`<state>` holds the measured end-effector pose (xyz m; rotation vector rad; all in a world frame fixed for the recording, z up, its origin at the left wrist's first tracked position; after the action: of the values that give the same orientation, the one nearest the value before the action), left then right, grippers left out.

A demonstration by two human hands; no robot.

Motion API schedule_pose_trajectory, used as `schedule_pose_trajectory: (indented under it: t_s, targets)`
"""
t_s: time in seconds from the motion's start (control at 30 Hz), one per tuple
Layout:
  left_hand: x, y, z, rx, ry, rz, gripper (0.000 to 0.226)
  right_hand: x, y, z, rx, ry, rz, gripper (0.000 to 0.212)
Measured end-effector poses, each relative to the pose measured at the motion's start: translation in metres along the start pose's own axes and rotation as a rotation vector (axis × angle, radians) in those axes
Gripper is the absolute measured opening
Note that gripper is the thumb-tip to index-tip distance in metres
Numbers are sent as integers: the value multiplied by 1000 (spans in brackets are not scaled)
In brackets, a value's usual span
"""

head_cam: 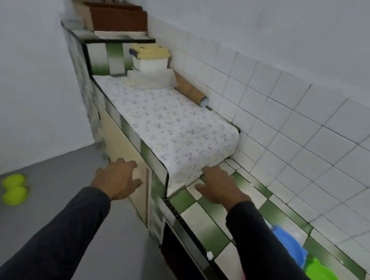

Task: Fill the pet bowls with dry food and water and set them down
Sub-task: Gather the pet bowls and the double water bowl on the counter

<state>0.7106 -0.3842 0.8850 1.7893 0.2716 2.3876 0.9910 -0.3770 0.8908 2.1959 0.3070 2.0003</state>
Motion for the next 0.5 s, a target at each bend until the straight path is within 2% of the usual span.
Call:
schedule_pose_trajectory:
  t_s: [0.27, 0.5]
  targets:
    - [48, -2, -164, 211, 31, 88, 67, 7, -69, -163, 170, 28, -30, 60]
    - [72, 3, -280, 403, 52, 149, 65, -4, -127, -296, 357, 94, -60, 66]
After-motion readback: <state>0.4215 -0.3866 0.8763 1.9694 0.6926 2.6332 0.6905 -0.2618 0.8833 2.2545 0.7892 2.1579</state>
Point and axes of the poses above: each hand's wrist, its own y-axis away from the middle knuckle, its own x-axis out of the back of the hand, z = x × y, the point moved 10 cm from there along -y, towards the middle knuckle, and after that the axes turned 4 degrees about y, right-handed, at the moved point
